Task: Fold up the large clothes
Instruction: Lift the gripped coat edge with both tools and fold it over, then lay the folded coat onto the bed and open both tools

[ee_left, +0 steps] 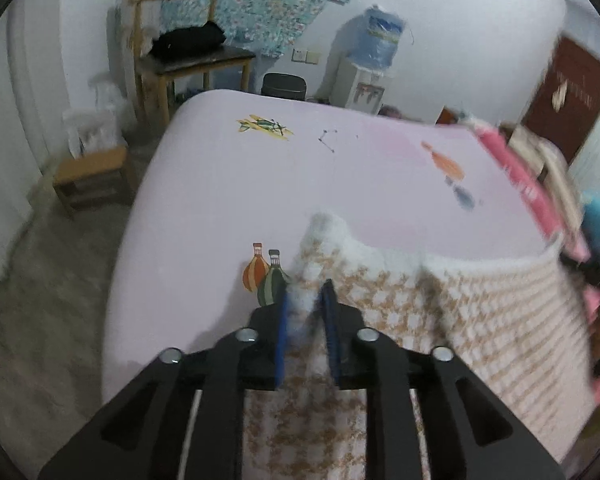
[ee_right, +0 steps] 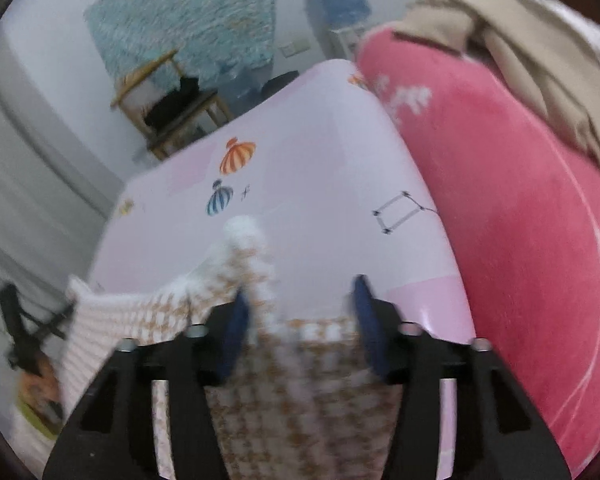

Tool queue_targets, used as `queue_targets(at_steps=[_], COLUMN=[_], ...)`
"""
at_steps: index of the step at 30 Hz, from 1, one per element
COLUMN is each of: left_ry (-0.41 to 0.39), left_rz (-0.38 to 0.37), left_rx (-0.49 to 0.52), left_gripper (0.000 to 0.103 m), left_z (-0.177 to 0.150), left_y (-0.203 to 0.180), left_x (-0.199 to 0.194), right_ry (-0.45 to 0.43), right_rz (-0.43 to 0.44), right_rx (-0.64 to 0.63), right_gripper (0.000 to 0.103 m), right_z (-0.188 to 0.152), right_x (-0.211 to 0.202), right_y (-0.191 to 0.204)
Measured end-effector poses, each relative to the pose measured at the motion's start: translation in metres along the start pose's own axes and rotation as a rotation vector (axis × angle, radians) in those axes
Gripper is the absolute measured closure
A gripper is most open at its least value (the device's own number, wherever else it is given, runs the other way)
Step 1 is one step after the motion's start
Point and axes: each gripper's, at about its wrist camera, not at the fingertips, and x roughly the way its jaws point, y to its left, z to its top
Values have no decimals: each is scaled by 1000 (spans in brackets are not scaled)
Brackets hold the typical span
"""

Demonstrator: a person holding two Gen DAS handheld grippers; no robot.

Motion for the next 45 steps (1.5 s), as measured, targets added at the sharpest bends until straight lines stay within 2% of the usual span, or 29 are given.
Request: queue_targets(at_steps=[3,5,8,10,12,14,16,18,21,22,23,25,28,31,34,37,40,42,45], left_ry=[-20,-74,-122,-118,-88,-34,28,68,78,72,67,39,0,-26,-24,9,44,53,112], left_rz=[-79,-48,-84,-112,-129,-126,-83,-39,-43,-48,-49,-33,-2,-44,-94,-156,-195,-154,-23], left_rx=[-124,-155,-178,-154,-102,-35,19,8,-66,-103,-120,-121,-74,-17,80,175,224,258,241], left_gripper=[78,80,80,80,80,80,80,80,80,80,80,79,77,76,74,72,69,69,69], left_z=[6,9,16,19,19,17,13,9,8,9,9,10,7,-4,-30,-73,-117,-139,-170], left_y=[19,23,25,17,3,-15,-30,-34,-22,-16,-13,-8,-11,-25,-50,-78,-94,-99,-89], left_x=[-3,-14,-26,-29,-25,-15,3,18,28,26,22,10,-15,-46,-73,-95,-107,-107,-87], right_ry=[-5,-36,-120,-158,-157,-104,-30,72,118,111,89,41,-51,-98,-97,-83,-61,-39,18], right_rz=[39,32,-1,-7,1,7,0,-67,-202,-277,-301,-309,-335,-301,-255,-220,-188,-217,-286], right_rx=[63,96,138,142,74,-25,-112,-162,-130,-101,-72,-23,-61,-115,-199,-272,-275,-267,-233], right_gripper=[43,41,41,43,48,49,50,50,54,54,53,53,52,51,50,50,50,50,52], right_z=[1,1,4,10,12,12,12,4,2,4,5,7,-2,-25,-57,-107,-150,-176,-196], right_x=[-7,-18,-37,-45,-45,-31,-11,20,37,36,29,5,-41,-83,-110,-127,-139,-132,-115], right_y=[-13,-15,-16,-14,5,30,52,69,55,45,37,26,29,42,64,87,99,99,86])
